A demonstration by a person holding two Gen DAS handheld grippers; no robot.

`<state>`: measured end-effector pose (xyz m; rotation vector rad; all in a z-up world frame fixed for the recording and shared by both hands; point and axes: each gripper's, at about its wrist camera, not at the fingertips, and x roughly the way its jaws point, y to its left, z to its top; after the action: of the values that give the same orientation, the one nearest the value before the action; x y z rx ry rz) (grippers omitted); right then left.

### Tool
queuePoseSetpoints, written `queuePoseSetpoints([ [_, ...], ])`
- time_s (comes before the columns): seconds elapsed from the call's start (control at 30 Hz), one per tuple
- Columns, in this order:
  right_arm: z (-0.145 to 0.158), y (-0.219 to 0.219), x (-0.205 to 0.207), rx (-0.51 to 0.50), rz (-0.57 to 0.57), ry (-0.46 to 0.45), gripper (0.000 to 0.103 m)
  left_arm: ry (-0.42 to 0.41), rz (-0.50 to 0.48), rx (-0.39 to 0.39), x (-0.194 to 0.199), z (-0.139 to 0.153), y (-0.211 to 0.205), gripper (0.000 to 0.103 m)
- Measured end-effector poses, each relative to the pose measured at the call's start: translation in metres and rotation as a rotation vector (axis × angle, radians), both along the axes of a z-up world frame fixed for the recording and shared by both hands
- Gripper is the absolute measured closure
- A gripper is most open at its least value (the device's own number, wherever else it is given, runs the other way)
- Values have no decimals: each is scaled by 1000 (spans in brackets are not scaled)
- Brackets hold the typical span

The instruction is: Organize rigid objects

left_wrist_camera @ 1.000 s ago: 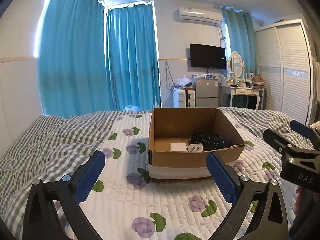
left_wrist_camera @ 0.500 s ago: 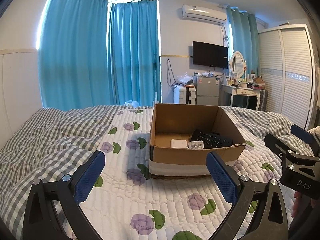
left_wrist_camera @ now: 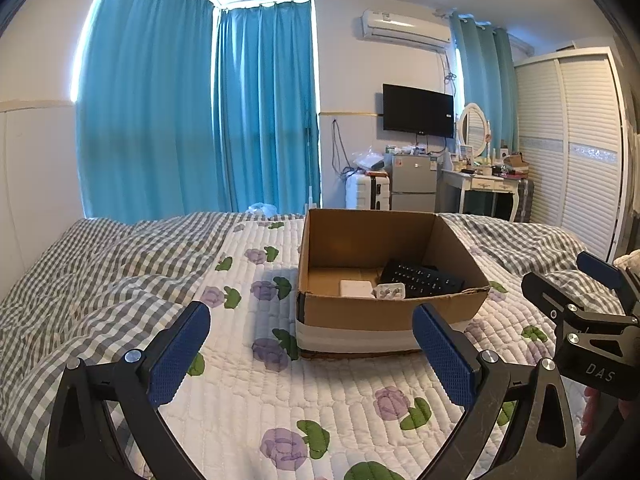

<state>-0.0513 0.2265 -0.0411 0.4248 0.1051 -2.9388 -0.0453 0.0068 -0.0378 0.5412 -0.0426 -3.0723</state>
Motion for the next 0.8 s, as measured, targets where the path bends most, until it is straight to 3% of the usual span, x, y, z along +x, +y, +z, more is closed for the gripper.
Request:
queuePoseSetpoints([
  [0.8,-6,-2,-4,10,1,-23,0,1,0,-7,-1,-1,1,0],
])
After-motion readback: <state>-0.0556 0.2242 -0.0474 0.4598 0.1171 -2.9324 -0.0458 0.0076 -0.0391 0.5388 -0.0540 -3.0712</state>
